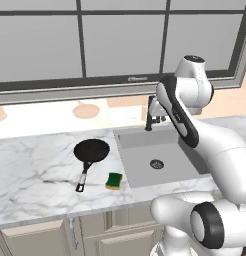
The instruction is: Pick the pan and sponge and place them into the sink. Then turn on the water.
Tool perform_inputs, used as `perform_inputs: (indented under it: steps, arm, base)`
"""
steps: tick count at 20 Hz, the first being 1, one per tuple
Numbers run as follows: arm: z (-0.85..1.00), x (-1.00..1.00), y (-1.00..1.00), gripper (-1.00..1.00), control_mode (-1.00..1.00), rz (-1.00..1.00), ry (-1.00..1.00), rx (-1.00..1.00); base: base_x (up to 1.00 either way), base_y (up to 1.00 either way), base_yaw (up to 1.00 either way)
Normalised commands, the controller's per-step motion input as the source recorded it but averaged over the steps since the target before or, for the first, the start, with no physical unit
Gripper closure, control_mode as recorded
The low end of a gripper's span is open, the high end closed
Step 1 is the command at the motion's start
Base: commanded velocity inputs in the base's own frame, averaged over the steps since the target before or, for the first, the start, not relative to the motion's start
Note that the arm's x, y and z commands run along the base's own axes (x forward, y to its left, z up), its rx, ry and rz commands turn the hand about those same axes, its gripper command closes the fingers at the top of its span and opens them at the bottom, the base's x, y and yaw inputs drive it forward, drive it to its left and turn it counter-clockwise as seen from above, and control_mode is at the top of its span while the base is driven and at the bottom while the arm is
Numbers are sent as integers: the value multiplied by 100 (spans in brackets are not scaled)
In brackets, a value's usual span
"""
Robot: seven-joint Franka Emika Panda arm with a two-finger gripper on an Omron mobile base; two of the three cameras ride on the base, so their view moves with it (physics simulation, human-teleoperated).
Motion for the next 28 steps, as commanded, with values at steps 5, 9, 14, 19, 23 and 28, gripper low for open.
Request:
perform_inputs:
  steps: [5,9,14,19,23,28]
  arm:
    - [0,0,9,-100,-100,0,0,0]
    - [-2,0,21,-100,-100,0,0,0]
    - [-11,1,33,-100,-100,0,0,0]
    - [-9,2,32,-100,-100,0,0,0]
    - [-16,0,34,-100,-100,0,0,0]
    - [-24,0,37,-100,-100,0,0,0]
  base:
    - [0,0,0]
    - [0,0,0]
    - [0,0,0]
    - [0,0,0]
    - [0,0,0]
    - [0,0,0]
